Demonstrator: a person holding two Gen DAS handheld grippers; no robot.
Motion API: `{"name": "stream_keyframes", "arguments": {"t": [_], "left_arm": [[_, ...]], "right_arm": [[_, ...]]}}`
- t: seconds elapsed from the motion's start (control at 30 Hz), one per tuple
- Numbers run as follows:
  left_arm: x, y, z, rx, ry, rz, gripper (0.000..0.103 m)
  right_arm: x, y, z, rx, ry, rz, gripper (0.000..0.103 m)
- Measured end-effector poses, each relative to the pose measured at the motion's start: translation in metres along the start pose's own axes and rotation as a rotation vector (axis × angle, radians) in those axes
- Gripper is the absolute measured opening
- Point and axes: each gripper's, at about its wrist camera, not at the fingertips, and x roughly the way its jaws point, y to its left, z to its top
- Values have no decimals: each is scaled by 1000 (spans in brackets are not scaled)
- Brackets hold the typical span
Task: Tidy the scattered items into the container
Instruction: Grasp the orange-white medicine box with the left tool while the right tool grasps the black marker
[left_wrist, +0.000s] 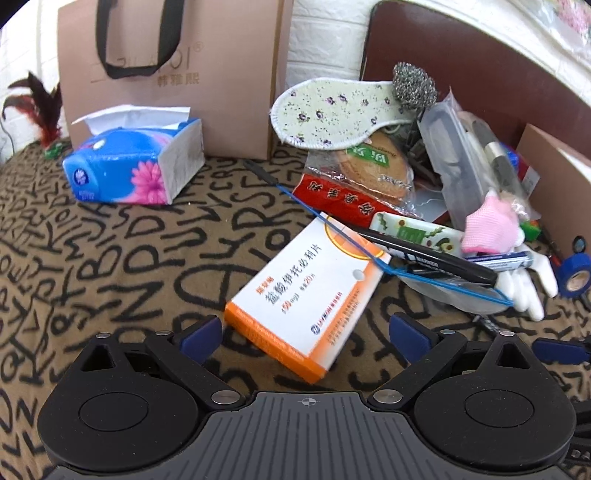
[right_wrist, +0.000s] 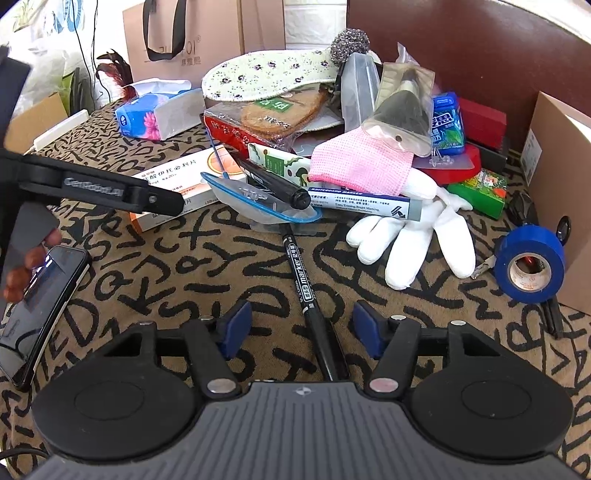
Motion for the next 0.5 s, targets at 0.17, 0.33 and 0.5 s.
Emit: {"name": "stream_keyframes", "arguments": {"t": [0.17,0.33,0.5], "left_arm": [[17,-5,4,23,39,20,103],[18,-13,-1,75,53,115,82],[11,-17,-1,65,77,116,78]], "right_arm": [[-1,2,-1,-13,3,-2,53],[-2,3,-1,-25,8,-9,29],[-10,1,-5,-14,17,-2,16]]}}
